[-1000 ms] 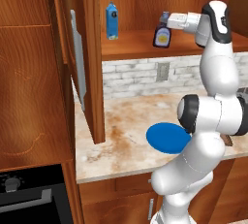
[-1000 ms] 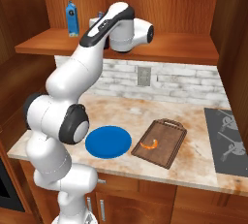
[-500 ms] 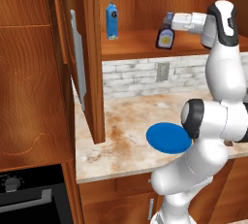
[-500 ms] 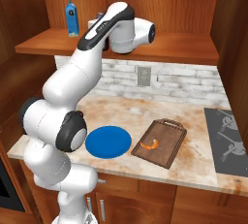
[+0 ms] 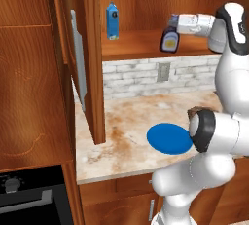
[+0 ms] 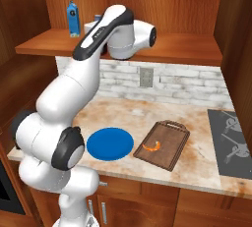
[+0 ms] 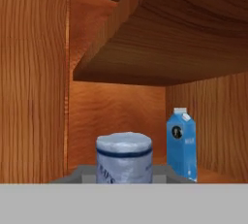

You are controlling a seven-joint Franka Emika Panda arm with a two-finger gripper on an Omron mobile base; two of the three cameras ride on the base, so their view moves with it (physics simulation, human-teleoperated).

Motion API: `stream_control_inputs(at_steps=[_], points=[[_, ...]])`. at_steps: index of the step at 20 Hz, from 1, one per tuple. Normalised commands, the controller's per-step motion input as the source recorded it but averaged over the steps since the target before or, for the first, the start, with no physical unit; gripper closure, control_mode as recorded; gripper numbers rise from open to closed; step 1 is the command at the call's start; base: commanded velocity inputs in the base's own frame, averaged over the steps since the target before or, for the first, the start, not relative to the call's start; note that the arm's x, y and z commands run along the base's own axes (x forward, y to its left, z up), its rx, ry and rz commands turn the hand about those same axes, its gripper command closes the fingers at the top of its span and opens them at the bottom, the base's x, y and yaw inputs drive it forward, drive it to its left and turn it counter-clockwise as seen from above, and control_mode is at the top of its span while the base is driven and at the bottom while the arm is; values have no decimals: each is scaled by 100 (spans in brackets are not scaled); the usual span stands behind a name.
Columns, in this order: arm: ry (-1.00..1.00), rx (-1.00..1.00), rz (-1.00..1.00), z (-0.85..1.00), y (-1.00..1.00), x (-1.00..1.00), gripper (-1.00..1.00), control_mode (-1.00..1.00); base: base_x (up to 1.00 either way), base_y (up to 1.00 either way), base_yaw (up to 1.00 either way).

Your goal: Pick the shrimp from the plate and place it on the cutting board. Then pick the condiment bottle from the cabinet and place it next to the cutting board.

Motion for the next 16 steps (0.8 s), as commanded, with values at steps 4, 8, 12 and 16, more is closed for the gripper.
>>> stream_control_inputs(at_steps=[4, 8, 12, 16], points=[[-1, 0, 0, 7, 8, -52, 100, -100, 0, 0, 0], [0, 0, 0, 7, 6, -56, 100, -100, 0, 0, 0], [0, 0, 0, 2, 5, -61, 100, -100, 0, 0, 0], [0, -2, 0, 0, 4, -64, 100, -100, 0, 0, 0]])
